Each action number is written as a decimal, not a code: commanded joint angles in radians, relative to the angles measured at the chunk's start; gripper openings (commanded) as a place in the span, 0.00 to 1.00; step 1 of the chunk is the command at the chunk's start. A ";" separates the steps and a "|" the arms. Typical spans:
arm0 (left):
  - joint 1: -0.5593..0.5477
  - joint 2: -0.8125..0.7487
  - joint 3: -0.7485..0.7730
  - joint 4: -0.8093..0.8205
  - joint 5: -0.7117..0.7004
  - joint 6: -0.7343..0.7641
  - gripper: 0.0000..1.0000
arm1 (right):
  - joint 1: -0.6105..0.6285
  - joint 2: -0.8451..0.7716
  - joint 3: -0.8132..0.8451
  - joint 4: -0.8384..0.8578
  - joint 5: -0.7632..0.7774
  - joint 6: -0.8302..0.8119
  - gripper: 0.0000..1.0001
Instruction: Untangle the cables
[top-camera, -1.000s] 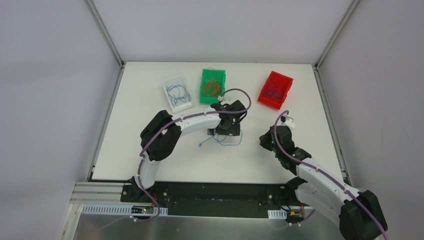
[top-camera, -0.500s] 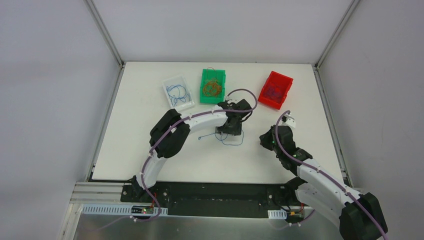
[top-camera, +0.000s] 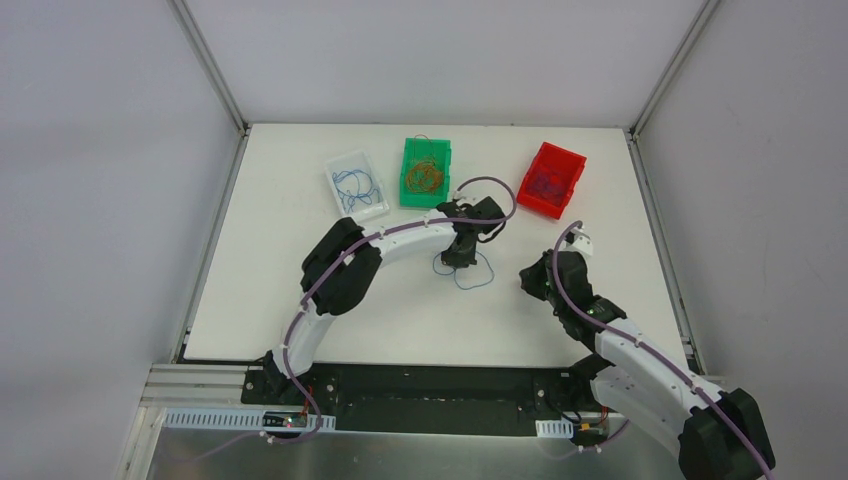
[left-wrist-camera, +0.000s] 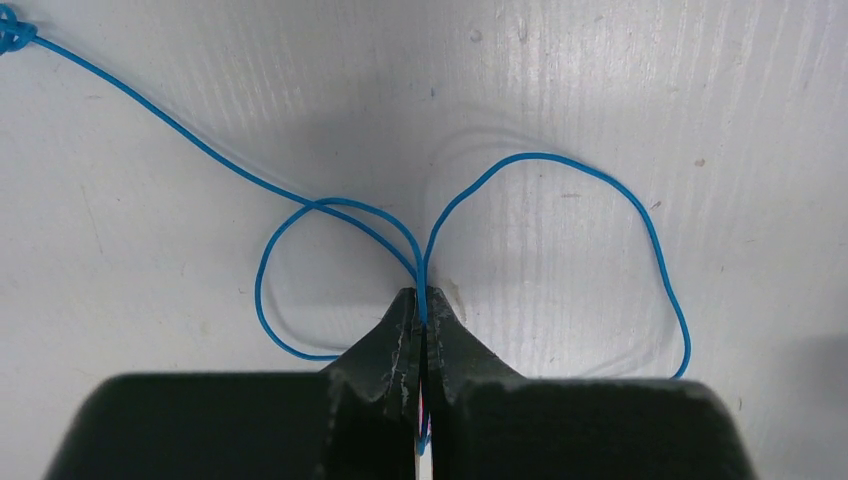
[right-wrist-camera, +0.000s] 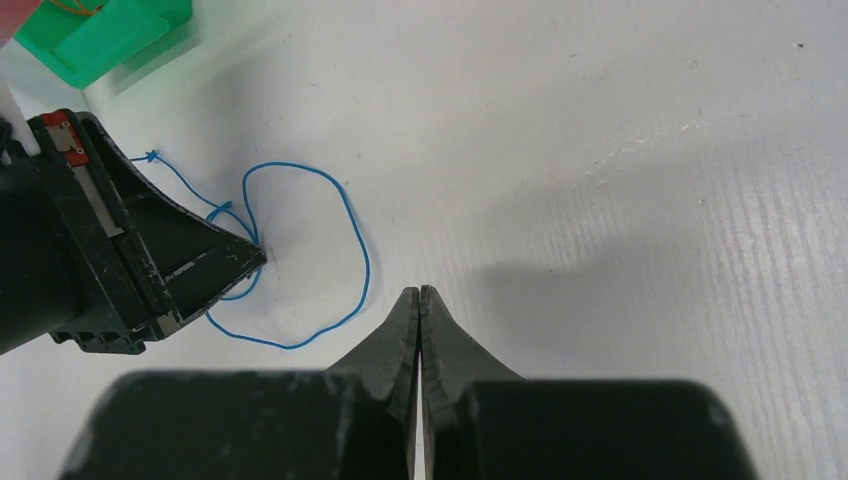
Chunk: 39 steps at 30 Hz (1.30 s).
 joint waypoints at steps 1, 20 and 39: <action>-0.004 -0.041 -0.045 -0.059 -0.010 0.051 0.00 | -0.010 -0.023 0.005 0.032 0.000 0.009 0.00; 0.314 -0.438 -0.072 -0.133 0.175 0.257 0.00 | -0.016 -0.014 0.007 0.047 -0.015 0.009 0.00; 0.651 -0.270 0.238 -0.129 0.507 0.352 0.00 | -0.018 0.031 0.015 0.072 -0.035 0.007 0.00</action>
